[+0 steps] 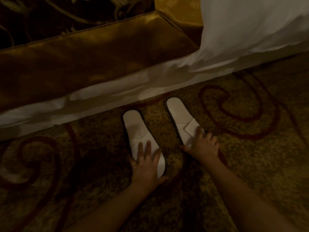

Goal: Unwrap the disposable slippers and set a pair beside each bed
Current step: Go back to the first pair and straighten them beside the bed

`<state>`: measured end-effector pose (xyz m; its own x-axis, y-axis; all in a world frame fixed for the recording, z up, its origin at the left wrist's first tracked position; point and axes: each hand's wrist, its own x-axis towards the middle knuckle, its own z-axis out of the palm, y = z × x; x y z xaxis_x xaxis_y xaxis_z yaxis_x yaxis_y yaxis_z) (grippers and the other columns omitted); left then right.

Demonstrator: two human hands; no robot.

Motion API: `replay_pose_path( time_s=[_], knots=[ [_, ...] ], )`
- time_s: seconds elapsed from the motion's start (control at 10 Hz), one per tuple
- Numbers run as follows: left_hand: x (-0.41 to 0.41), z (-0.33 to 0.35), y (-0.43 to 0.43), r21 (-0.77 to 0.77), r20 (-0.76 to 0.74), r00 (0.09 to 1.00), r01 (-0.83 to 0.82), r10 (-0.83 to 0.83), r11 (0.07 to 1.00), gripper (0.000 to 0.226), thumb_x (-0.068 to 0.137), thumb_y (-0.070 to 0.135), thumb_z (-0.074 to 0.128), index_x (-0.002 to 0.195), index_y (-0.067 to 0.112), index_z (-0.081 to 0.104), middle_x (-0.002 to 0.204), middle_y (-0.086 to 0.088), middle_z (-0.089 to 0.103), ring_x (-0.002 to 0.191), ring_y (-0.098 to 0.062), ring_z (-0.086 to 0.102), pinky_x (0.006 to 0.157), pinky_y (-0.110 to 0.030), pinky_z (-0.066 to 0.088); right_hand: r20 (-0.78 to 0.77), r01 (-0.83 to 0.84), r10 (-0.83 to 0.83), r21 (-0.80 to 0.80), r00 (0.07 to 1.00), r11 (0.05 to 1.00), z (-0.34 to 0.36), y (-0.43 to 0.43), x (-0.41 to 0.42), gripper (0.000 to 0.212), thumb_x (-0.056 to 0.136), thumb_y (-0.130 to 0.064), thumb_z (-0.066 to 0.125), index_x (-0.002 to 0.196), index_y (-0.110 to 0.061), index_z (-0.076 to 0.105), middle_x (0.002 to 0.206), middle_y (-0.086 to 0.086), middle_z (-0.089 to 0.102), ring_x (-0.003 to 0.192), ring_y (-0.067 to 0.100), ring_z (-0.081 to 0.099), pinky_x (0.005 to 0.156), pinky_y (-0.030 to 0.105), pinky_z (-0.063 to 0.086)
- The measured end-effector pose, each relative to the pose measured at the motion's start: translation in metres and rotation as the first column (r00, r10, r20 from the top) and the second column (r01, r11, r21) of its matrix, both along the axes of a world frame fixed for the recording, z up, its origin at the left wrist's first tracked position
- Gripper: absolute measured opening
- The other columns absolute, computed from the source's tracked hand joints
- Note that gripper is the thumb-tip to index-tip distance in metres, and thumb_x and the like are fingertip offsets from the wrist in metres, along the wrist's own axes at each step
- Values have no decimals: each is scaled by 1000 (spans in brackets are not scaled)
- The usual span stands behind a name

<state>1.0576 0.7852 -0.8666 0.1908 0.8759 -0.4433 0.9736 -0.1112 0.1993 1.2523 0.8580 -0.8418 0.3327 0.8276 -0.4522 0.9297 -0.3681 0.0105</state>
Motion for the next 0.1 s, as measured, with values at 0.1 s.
replay_pose_path(
  time_s=[0.1],
  knots=[
    [-7,6,-3,29,39,999,8,-9,1000,105,65,83,39,144,41,-16,149,2,-38,138,-30,-35,107,-70,-2,-27,15,-14,25,1000,1000,8,-3,1,113,65,-84,45,149,-25,-1,154,19,12,137,42,20,112,52,22]
  ],
)
